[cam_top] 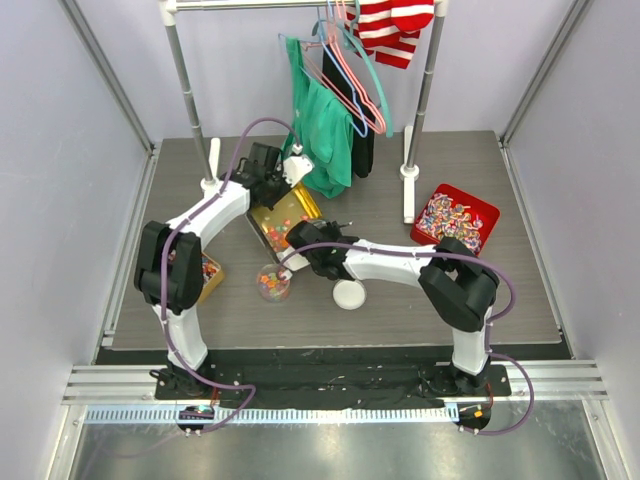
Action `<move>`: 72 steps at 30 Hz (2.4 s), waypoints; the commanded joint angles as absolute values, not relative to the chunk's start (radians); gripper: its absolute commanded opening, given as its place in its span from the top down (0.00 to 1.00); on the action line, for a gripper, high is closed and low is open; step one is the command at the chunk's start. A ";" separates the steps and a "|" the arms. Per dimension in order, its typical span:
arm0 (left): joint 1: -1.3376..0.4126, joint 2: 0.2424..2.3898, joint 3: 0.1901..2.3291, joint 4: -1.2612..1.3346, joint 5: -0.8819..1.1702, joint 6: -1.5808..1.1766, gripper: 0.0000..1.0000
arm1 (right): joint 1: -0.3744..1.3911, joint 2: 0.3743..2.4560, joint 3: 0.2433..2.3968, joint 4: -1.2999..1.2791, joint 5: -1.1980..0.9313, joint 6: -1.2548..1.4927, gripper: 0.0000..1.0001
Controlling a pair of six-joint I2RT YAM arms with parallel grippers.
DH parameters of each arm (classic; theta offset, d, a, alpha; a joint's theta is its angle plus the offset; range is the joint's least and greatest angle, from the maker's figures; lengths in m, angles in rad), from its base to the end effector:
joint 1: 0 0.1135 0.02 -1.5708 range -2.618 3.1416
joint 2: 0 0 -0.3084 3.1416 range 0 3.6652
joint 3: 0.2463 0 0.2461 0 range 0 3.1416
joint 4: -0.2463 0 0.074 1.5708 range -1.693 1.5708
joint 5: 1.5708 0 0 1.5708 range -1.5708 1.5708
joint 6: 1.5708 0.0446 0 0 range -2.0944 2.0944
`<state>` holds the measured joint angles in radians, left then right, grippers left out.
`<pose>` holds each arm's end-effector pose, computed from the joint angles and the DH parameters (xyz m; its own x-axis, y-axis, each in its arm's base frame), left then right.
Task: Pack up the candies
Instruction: Scoop the fake candies from the storage box, then place the storage box at the center of the board.
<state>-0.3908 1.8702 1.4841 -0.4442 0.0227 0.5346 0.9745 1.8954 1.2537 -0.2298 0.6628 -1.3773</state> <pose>0.4015 -0.1665 0.2864 -0.3860 0.7099 -0.5891 0.6876 0.6471 0.3293 0.2562 0.3286 0.2275 0.3391 -0.8778 0.3383 -0.5044 -0.4733 -0.7222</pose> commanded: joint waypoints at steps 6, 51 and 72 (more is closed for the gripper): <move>-0.445 1.874 1.569 -0.416 0.123 0.471 1.00 | 1.008 1.950 1.358 -0.374 0.443 -1.295 0.99; -0.439 1.916 1.513 -0.379 0.067 0.353 1.00 | 0.945 1.945 1.417 -0.334 0.247 -0.588 0.99; -0.295 2.006 1.514 -0.319 0.054 0.216 1.00 | 0.890 1.727 1.327 -0.393 0.348 -0.673 0.99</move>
